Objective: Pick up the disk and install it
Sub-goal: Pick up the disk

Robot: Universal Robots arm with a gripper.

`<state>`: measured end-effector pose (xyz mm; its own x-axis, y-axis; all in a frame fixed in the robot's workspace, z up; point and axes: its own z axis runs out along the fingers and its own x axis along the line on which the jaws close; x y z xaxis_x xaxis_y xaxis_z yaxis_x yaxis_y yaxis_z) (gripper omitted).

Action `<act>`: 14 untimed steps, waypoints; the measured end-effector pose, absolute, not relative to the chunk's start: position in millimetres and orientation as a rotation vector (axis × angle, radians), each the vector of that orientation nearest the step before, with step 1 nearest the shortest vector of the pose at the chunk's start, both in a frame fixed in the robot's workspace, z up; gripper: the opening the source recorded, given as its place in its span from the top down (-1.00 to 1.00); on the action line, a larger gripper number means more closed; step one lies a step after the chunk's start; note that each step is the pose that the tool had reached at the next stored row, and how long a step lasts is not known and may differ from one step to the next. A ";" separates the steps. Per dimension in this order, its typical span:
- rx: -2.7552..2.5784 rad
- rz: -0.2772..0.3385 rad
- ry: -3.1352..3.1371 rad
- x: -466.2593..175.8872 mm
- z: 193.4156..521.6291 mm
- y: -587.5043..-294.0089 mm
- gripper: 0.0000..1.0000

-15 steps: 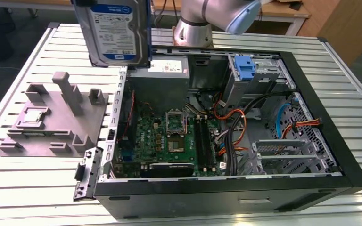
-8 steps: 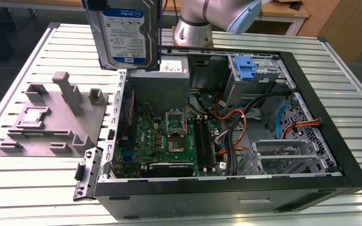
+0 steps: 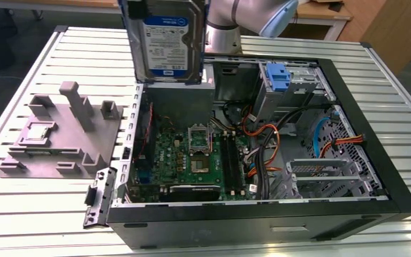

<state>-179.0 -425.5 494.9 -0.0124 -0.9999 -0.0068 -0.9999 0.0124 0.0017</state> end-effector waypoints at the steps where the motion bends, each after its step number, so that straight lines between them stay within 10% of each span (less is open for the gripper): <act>1: -2.204 0.007 2.231 -174.6 493.9 -425.5 0.27; 14: -2.203 0.004 2.230 -166.0 493.1 -425.5 0.27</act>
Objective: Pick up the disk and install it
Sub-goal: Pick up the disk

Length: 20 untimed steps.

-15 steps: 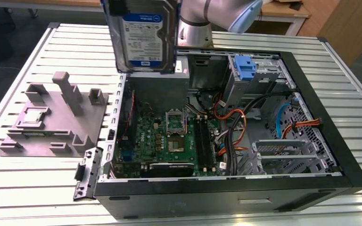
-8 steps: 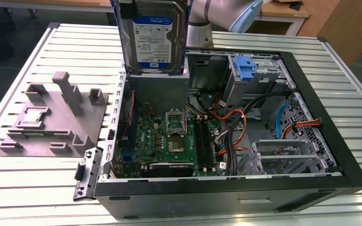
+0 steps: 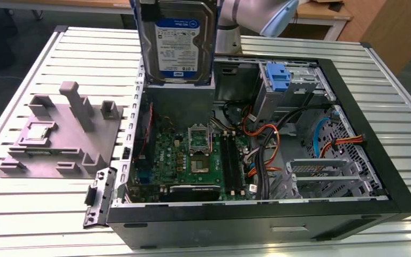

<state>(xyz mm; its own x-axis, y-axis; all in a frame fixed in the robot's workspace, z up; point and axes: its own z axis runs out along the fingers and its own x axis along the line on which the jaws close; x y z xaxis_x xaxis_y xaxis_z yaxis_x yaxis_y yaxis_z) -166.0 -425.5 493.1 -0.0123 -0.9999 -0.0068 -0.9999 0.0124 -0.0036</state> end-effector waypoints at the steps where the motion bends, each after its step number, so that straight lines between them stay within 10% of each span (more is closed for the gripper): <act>1: -2.202 0.004 2.230 -163.6 493.1 -425.5 0.27; 20: -2.196 0.003 2.237 -96.4 490.2 -425.6 0.27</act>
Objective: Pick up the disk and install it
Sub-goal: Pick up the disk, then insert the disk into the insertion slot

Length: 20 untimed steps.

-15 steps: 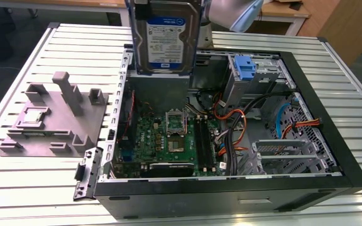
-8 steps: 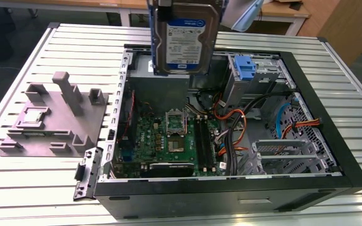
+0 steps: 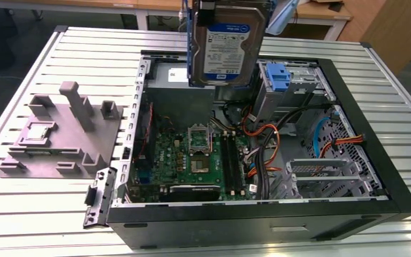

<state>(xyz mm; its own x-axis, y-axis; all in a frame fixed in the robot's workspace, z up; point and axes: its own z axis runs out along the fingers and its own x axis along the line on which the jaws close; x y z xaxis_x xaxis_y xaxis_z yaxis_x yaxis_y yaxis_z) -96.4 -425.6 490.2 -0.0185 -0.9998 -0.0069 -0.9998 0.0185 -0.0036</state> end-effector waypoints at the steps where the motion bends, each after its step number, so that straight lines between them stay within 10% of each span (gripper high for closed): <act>1: -2.193 0.004 2.239 -95.4 489.8 -425.7 0.27; 20: -2.149 0.003 2.281 -81.7 484.9 -429.8 0.27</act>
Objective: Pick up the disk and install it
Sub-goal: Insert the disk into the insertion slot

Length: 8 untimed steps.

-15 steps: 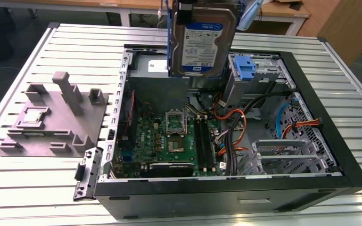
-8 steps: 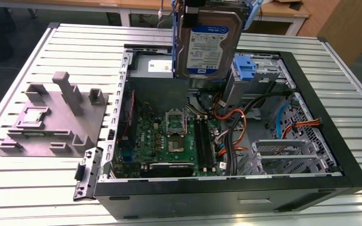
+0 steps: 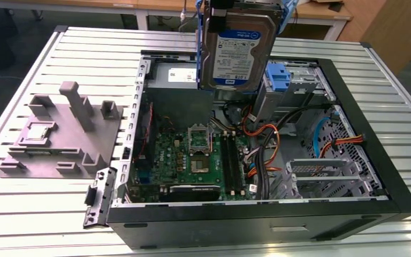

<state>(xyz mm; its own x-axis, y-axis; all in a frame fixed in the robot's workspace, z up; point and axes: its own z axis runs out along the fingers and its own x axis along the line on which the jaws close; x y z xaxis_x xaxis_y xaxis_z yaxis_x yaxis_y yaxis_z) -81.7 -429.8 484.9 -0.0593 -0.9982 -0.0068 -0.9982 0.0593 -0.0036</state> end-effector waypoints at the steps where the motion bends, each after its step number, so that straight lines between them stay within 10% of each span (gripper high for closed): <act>1: -2.149 0.003 2.281 -81.7 484.9 -429.8 0.27; 8: -2.149 0.003 2.281 -81.6 484.9 -433.1 0.27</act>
